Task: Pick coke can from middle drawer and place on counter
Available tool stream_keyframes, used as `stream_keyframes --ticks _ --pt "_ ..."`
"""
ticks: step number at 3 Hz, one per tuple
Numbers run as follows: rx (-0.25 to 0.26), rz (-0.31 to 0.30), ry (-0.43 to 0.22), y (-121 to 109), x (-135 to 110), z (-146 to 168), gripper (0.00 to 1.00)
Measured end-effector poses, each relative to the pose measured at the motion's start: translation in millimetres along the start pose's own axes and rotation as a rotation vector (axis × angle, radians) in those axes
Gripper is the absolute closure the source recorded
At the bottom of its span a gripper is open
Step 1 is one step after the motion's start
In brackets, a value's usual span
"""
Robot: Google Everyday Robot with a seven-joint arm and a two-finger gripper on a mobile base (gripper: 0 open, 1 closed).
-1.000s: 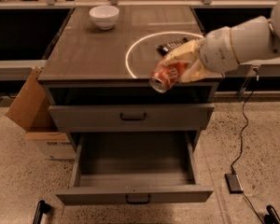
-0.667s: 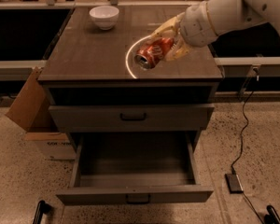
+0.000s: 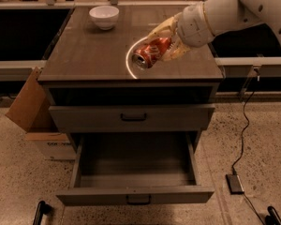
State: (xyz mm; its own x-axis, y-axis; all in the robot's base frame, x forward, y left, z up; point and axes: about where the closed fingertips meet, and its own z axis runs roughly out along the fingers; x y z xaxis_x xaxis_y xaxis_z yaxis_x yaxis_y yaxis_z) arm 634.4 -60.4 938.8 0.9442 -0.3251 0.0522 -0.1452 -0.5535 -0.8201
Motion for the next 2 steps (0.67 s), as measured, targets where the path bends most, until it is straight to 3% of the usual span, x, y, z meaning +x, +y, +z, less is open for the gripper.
stream_keyframes --ticks 1,2 --pt "0.034 0.029 0.015 -28.0 4.7 9.3 1.0" --pt "0.049 0.106 0.031 -47.0 8.7 26.6 1.0"
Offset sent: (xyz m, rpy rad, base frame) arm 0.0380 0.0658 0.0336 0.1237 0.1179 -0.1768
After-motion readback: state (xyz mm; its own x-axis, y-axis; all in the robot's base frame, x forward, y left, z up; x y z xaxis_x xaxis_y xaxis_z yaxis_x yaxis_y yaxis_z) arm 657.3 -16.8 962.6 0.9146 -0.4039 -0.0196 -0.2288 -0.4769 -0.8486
